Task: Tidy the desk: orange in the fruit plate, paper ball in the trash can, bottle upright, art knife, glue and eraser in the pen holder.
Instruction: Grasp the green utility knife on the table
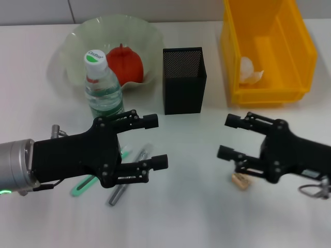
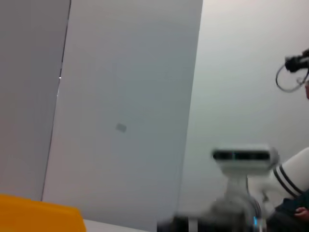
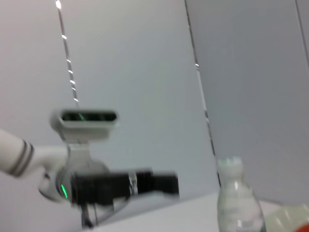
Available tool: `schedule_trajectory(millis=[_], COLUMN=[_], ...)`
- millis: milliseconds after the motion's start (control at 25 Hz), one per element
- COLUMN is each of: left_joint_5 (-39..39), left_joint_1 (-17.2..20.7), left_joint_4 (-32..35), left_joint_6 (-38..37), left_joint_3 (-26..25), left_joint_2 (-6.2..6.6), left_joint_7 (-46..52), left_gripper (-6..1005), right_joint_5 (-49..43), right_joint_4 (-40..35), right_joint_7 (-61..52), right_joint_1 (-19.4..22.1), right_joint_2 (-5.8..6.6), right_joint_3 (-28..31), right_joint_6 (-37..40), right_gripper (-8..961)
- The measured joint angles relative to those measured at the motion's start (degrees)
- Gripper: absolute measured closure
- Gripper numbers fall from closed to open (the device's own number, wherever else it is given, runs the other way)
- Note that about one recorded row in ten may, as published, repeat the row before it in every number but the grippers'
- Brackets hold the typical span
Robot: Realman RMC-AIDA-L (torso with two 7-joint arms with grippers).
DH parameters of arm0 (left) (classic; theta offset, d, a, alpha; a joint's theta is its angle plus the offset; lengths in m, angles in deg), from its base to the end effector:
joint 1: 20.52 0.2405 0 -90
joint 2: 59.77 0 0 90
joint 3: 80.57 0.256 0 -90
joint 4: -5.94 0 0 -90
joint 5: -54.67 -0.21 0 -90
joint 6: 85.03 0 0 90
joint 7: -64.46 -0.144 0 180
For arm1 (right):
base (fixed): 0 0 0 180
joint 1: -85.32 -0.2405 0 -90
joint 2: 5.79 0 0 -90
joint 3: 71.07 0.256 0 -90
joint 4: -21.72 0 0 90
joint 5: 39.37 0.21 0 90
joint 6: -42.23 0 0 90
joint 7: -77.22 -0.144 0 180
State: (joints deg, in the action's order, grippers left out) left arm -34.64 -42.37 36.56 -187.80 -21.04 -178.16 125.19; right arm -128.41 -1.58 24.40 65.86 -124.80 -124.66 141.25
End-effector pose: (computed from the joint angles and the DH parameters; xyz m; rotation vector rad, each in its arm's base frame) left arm -0.2447 0.2604 -0.0191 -2.7948 -0.2816 -1.1908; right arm 0.2721 0.2508 -0.0271 -2.6059 0.3720 1.1580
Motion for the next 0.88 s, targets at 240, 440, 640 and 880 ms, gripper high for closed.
schedule_trajectory(millis=[240, 440, 640, 880], left_joint_5=[0.0, 0.0, 0.0, 0.0], left_joint_1=[0.1, 0.5, 0.6, 0.7], left_joint_4=[-0.1, -1.0, -1.8, -2.3], left_joint_6=[0.9, 0.9, 0.9, 1.0], left_joint_3=[0.1, 0.1, 0.1, 0.1], left_joint_2=[-0.13, -0.21, -0.07, -0.04], left_joint_7=[0.0, -0.2, -0.4, -0.5], left_gripper=[213, 213, 213, 214], right_joint_5=[-12.2, -23.7, -34.0, -43.4], right_joint_4=[-30.0, -44.6, -49.8, -54.3], right_joint_7=[-34.3, -52.8, -68.0, -78.0], right_joint_1=[-0.2, -4.5, -11.2, -16.8], right_joint_2=[0.12, -0.16, -0.01, -0.01], right_joint_3=[0.2, -1.0, -3.6, -8.3], right_joint_6=[4.3, 4.3, 4.5, 5.6], right_gripper=[253, 253, 253, 253])
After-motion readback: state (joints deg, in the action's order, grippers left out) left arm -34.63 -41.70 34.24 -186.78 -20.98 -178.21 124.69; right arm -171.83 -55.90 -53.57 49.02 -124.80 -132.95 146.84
